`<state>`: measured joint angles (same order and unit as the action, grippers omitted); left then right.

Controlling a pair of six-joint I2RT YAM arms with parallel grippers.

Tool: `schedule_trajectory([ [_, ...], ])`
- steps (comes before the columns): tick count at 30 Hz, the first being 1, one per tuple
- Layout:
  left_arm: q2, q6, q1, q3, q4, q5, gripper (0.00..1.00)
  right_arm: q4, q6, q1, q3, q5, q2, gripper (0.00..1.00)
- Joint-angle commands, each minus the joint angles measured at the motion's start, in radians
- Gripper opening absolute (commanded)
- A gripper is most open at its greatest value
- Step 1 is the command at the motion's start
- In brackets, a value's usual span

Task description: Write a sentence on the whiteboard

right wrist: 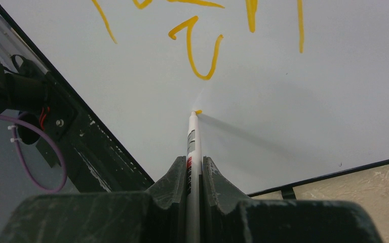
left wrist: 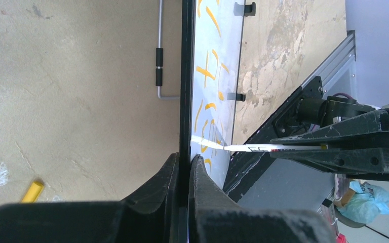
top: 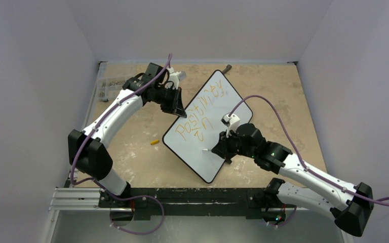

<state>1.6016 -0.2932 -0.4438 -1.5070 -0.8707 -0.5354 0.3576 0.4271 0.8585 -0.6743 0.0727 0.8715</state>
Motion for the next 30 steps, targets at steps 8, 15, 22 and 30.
schedule_trajectory([
  [8, -0.03, 0.032, 0.013, -0.002, 0.022, 0.11, 0.0, -0.021, 0.029, 0.074, 0.003, 0.02, 0.014, 0.0],
  [15, -0.031, 0.032, 0.014, -0.002, 0.022, 0.112, 0.0, 0.026, 0.067, 0.098, 0.025, -0.026, -0.02, 0.0],
  [22, -0.034, 0.032, 0.013, -0.002, 0.022, 0.113, 0.0, 0.083, 0.135, 0.099, 0.035, -0.127, -0.057, 0.0],
  [30, -0.038, 0.031, 0.013, 0.002, 0.025, 0.107, 0.0, 0.075, 0.14, 0.099, 0.0, -0.23, -0.032, 0.0],
])
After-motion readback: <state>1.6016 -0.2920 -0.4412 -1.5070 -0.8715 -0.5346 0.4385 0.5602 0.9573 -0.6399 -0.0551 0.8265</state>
